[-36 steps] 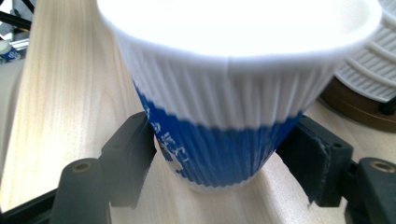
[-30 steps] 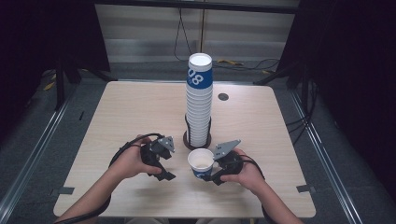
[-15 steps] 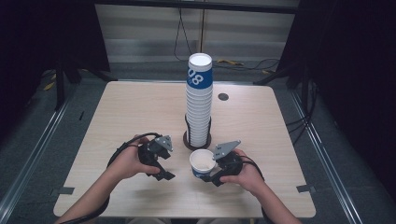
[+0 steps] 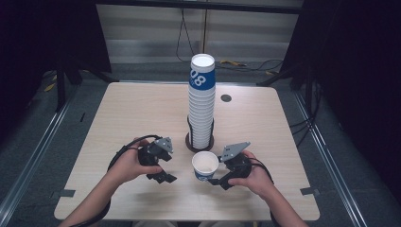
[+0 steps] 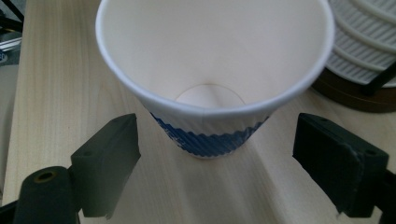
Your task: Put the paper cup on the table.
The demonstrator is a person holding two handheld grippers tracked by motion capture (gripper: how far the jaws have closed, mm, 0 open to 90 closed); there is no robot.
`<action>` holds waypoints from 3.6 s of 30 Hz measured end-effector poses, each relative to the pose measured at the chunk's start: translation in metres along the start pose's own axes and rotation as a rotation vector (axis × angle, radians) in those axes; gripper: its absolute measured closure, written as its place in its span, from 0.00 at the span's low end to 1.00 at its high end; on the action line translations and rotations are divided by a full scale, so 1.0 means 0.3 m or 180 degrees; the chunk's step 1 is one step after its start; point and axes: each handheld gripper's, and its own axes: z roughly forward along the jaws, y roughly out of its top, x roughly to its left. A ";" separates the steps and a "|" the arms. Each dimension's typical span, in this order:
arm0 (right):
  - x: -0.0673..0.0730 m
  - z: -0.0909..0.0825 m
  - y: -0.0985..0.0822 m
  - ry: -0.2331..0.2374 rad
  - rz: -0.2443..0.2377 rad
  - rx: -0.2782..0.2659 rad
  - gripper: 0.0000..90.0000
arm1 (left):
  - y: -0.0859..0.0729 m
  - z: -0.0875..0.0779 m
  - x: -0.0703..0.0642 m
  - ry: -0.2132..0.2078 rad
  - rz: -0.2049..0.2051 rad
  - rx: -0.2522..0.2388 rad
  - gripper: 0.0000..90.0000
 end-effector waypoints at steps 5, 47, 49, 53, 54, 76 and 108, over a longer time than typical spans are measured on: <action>0.000 -0.022 -0.010 -0.0024 -0.0036 0.0051 0.15 | -0.023 -0.012 0.006 0.0045 -0.0024 0.0016 0.19; -0.024 -0.151 -0.205 -0.0283 0.0321 0.0049 0.15 | -0.274 -0.048 0.067 0.0182 -0.0369 -0.0234 0.18; -0.029 -0.158 -0.214 -0.0308 0.0357 0.0042 0.15 | -0.291 -0.052 0.068 0.0198 -0.0404 -0.0272 0.18; -0.034 -0.166 -0.221 -0.0333 0.0342 0.0045 0.15 | -0.307 -0.058 0.072 0.0225 -0.0418 -0.0295 0.18; -0.034 -0.166 -0.221 -0.0333 0.0342 0.0045 0.15 | -0.313 -0.062 0.073 0.0251 -0.0417 -0.0266 0.18; -0.060 -0.191 -0.300 -0.0471 0.0462 0.0124 0.15 | -0.429 -0.089 0.097 0.0380 -0.0570 -0.0349 0.18; -0.083 -0.234 -0.368 -0.0647 0.0480 0.0142 0.15 | -0.548 -0.139 0.128 0.0601 -0.0630 -0.0399 0.18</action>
